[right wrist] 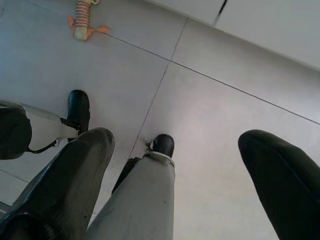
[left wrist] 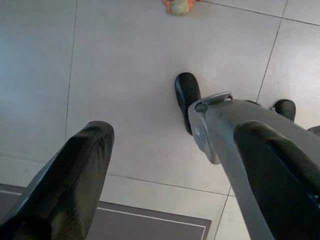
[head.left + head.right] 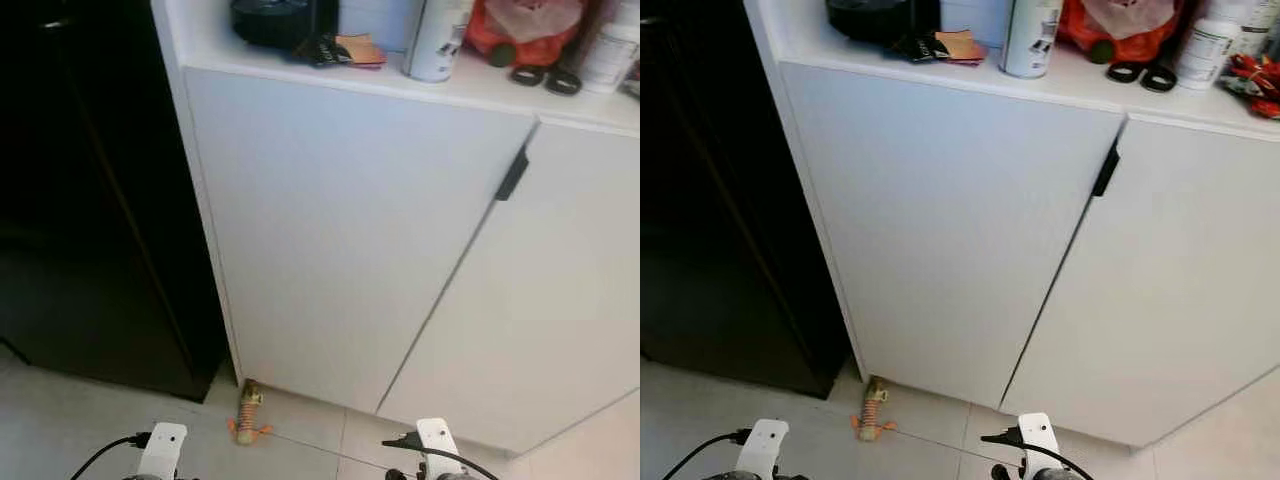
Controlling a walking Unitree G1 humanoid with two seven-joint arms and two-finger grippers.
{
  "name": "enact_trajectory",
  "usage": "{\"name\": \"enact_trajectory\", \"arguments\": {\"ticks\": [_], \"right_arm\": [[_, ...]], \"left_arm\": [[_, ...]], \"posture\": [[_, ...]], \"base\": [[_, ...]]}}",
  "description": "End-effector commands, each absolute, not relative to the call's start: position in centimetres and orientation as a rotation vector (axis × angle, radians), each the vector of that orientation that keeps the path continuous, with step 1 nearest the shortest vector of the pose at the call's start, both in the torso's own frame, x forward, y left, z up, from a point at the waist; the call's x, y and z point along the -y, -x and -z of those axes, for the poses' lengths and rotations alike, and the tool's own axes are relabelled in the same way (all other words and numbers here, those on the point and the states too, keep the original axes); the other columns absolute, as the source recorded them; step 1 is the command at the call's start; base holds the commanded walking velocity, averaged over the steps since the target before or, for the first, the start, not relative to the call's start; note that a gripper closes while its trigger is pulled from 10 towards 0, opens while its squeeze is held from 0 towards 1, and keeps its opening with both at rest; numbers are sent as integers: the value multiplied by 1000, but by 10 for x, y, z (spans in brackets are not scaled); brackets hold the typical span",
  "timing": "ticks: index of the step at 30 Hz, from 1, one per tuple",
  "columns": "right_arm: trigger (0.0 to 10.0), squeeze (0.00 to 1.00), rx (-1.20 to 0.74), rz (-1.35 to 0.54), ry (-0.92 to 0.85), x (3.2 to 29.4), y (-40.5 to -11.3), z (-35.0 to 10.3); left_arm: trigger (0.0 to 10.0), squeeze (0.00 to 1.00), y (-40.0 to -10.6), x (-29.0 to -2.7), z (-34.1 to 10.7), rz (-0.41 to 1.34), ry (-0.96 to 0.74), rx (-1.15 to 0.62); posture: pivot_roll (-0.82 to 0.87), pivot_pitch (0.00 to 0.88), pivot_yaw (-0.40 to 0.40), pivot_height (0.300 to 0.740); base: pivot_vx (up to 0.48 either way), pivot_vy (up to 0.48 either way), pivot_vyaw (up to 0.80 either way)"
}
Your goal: Restocking fridge
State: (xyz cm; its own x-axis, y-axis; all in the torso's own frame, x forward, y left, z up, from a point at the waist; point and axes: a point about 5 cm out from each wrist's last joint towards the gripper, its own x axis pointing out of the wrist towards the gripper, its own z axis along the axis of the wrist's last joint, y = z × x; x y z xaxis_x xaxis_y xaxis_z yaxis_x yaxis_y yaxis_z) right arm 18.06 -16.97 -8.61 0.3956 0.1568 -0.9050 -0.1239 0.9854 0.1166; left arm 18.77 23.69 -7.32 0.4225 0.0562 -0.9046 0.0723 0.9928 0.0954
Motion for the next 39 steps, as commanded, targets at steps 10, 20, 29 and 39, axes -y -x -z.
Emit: {"name": "enact_trajectory", "arguments": {"ticks": [10, 20, 29, 39], "right_arm": [[10000, 0, -1147, -196, -19, 170, -182, 85], [10000, 0, -1146, -203, -18, 170, -182, 85], [10000, 0, -1140, -196, -29, 170, -182, 85], [10000, 0, -1139, -202, -26, 169, -180, 86]], "left_arm": [[10000, 0, -185, -236, 75, 10, -122, -1157], [10000, 0, -185, -236, 75, 8, -122, -1155], [10000, 0, -184, -236, 75, 7, -120, -1157], [10000, 0, -184, -237, 75, -16, -119, -1130]], "posture": [[-64, 0, -67, 740], [-68, 0, -66, 740], [-75, 0, -65, 740], [-84, 0, -59, 740]], "base": [[-243, 367, 0], [-240, 420, 0], [-187, 418, 0], [-48, 165, 0]]}}
